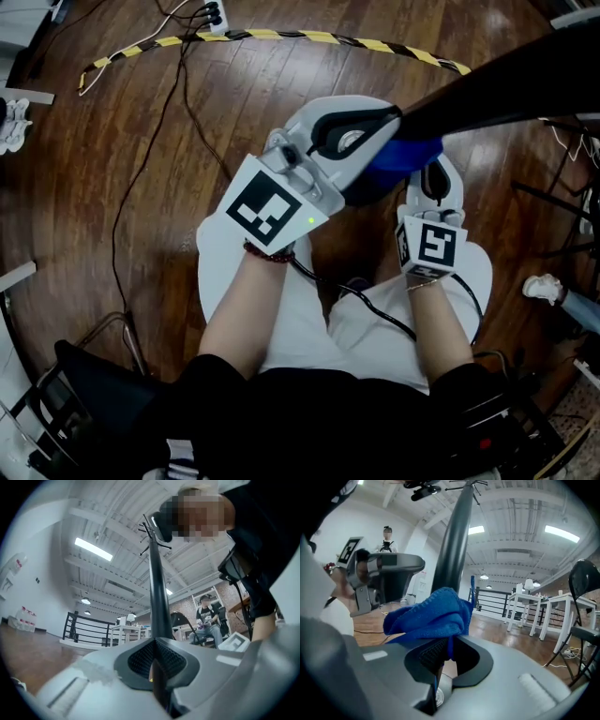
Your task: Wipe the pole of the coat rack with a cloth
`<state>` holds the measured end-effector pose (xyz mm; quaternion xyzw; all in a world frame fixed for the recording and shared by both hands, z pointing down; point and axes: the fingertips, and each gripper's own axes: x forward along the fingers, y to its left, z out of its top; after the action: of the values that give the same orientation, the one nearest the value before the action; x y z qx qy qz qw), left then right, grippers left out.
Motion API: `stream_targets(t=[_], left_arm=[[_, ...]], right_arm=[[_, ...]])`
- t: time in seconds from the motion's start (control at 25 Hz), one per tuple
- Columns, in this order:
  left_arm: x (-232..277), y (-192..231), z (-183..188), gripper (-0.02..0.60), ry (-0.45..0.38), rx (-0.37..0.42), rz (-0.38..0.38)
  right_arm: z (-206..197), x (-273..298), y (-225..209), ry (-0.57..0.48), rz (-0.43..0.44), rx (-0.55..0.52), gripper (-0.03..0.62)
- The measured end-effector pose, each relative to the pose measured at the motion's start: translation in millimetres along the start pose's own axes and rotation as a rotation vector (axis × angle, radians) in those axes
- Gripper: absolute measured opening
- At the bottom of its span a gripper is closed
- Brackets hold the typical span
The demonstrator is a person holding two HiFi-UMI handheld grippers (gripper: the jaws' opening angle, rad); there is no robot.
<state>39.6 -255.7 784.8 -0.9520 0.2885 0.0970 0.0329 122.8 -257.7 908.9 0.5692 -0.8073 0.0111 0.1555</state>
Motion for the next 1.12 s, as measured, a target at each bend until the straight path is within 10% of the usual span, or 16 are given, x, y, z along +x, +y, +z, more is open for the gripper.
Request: stream_targets(t=[0.28, 0.44, 0.6, 1.12], left_arm=[[-8, 26, 9, 0.006, -0.065, -0.027, 0.1], [-3, 18, -4, 0.006, 0.048, 0.065, 0.117], [-9, 26, 5, 0.006, -0.016, -0.032, 0.152], [-9, 3, 9, 0.006, 0.025, -0.019, 0.087]], right_arm=[[-56, 16, 13, 0.138, -0.005, -0.005, 0.021], [-95, 28, 20, 0.232, 0.002, 0.025, 0.021], [-112, 34, 22, 0.275, -0.007, 0.023, 0.02], [-199, 72, 22, 0.477, 0.06, -0.041, 0.02]])
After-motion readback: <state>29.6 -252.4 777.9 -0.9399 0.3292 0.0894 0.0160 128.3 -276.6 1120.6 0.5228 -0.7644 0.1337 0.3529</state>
